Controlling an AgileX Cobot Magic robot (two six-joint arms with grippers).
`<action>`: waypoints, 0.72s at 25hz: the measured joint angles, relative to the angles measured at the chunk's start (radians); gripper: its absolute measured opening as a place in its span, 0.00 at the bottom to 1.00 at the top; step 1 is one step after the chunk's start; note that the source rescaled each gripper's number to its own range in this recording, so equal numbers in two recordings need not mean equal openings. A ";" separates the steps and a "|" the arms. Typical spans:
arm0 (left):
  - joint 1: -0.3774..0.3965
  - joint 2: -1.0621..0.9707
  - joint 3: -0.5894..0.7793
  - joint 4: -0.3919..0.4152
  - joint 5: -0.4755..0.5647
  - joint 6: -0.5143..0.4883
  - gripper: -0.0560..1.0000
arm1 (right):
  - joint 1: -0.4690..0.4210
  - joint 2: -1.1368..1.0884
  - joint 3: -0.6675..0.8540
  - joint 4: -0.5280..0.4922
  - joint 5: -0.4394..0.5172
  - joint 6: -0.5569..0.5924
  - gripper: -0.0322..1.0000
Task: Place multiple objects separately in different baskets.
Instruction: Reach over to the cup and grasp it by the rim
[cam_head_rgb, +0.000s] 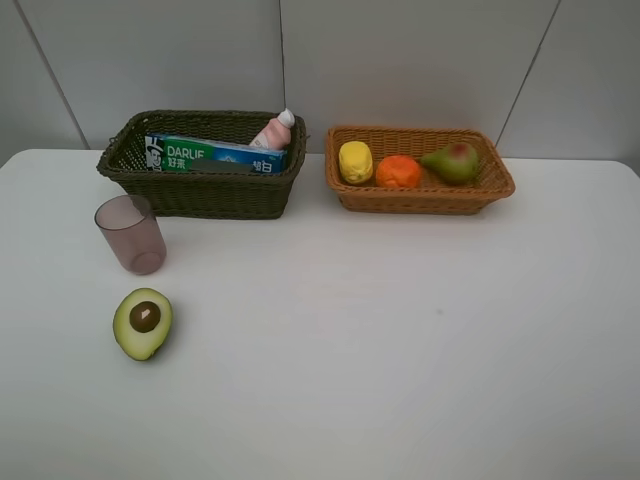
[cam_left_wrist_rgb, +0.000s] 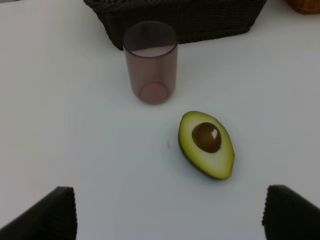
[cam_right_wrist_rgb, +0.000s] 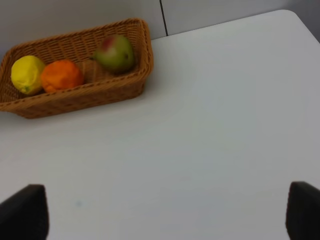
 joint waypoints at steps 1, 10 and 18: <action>0.000 0.000 0.000 0.000 0.000 0.000 0.98 | 0.000 0.000 0.000 0.000 0.000 0.000 1.00; 0.000 0.020 -0.014 -0.020 0.019 0.000 0.98 | 0.000 0.000 0.000 0.000 0.000 0.000 1.00; 0.000 0.273 -0.162 -0.038 0.036 0.000 0.98 | 0.000 0.000 0.000 0.000 0.000 0.000 1.00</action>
